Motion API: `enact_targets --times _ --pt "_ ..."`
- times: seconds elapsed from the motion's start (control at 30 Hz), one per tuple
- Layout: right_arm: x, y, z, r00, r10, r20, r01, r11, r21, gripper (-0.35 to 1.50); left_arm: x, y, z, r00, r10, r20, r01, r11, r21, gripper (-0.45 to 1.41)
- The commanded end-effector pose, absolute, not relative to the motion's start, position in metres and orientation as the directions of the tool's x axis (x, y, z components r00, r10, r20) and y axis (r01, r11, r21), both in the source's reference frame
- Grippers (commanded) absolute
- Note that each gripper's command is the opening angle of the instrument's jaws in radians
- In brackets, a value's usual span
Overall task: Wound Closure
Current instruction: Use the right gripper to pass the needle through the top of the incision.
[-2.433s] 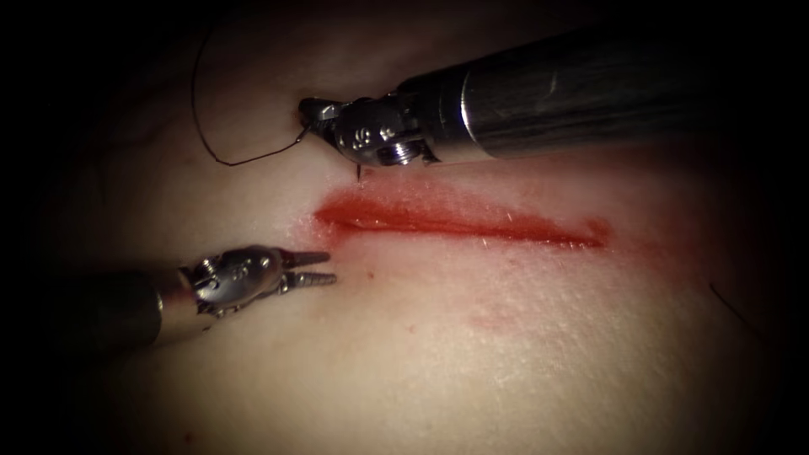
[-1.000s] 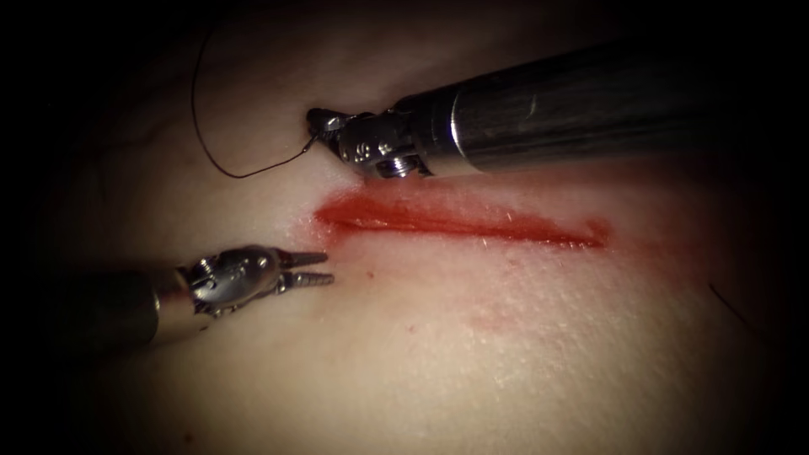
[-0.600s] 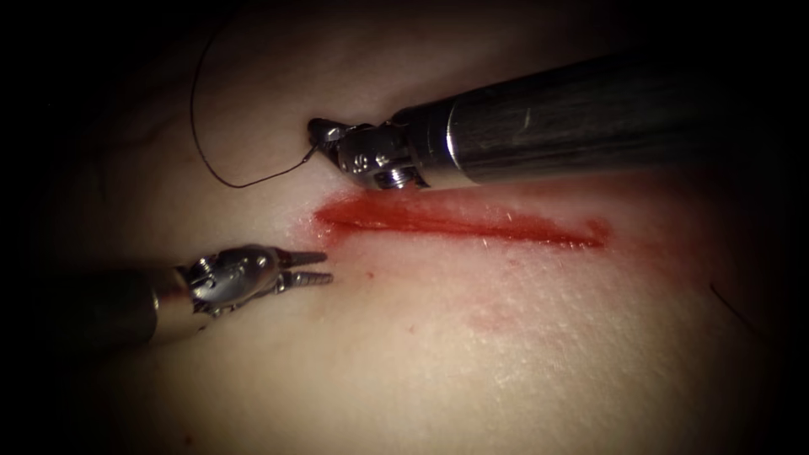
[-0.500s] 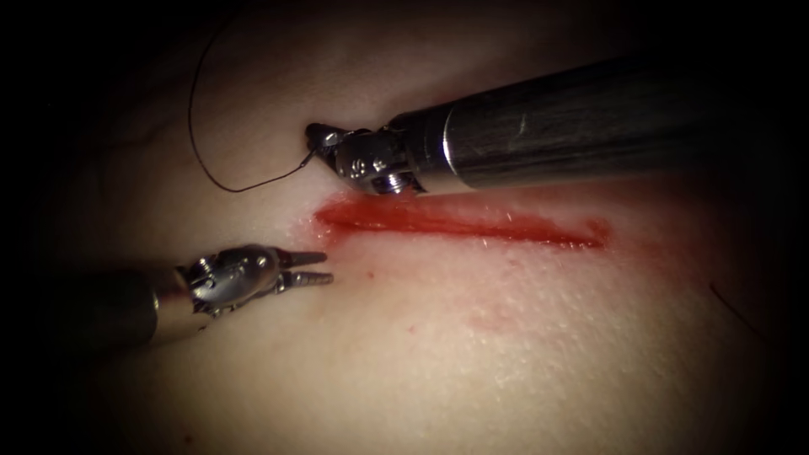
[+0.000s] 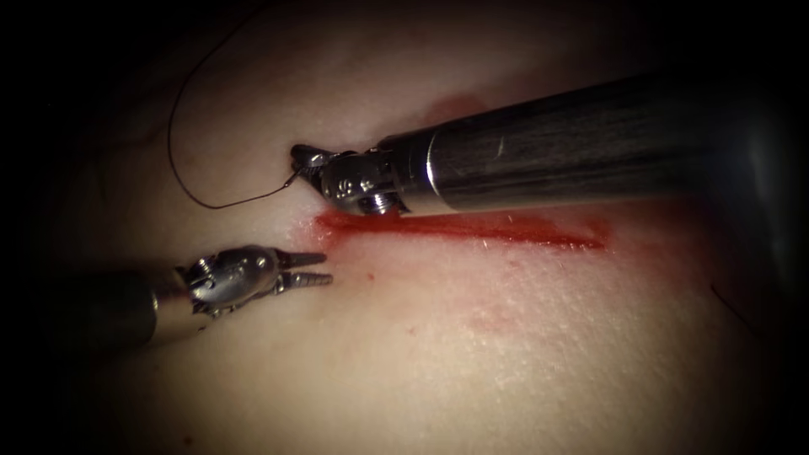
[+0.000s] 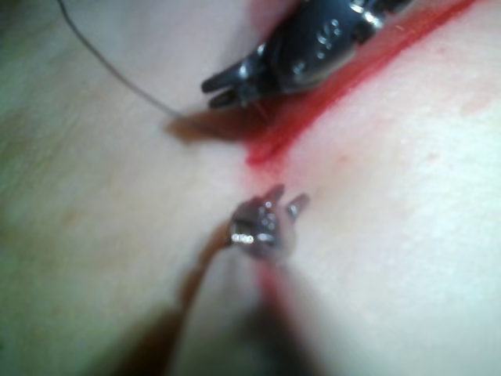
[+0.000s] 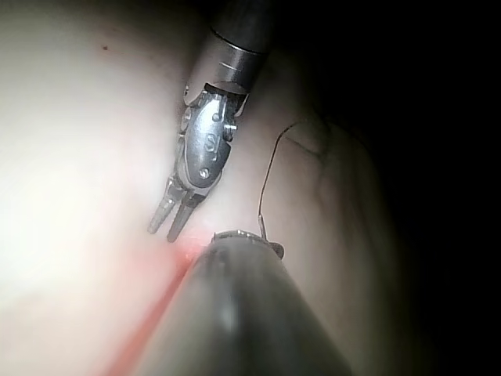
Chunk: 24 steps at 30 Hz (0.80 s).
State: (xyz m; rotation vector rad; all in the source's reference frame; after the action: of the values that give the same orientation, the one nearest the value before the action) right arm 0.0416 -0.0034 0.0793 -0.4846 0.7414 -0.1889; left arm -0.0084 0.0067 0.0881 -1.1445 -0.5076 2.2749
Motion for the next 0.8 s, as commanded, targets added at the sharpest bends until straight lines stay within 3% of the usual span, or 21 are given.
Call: enact_targets --times 0.03,0.8 --pt "0.0421 -0.0041 0.0799 0.728 -0.328 -0.602 0.001 0.879 -0.477 -0.35 -0.0090 0.0064 0.0888 -0.494 0.614 -0.615 -0.292 -0.784 -0.548 -0.06" --pt "0.0403 -0.0052 0.0799 0.722 -0.205 -0.661 -0.082 0.923 -0.376 -0.35 -0.0089 0.0064 0.0888 -0.492 0.619 -0.612 -0.297 -0.780 -0.550 -0.06"
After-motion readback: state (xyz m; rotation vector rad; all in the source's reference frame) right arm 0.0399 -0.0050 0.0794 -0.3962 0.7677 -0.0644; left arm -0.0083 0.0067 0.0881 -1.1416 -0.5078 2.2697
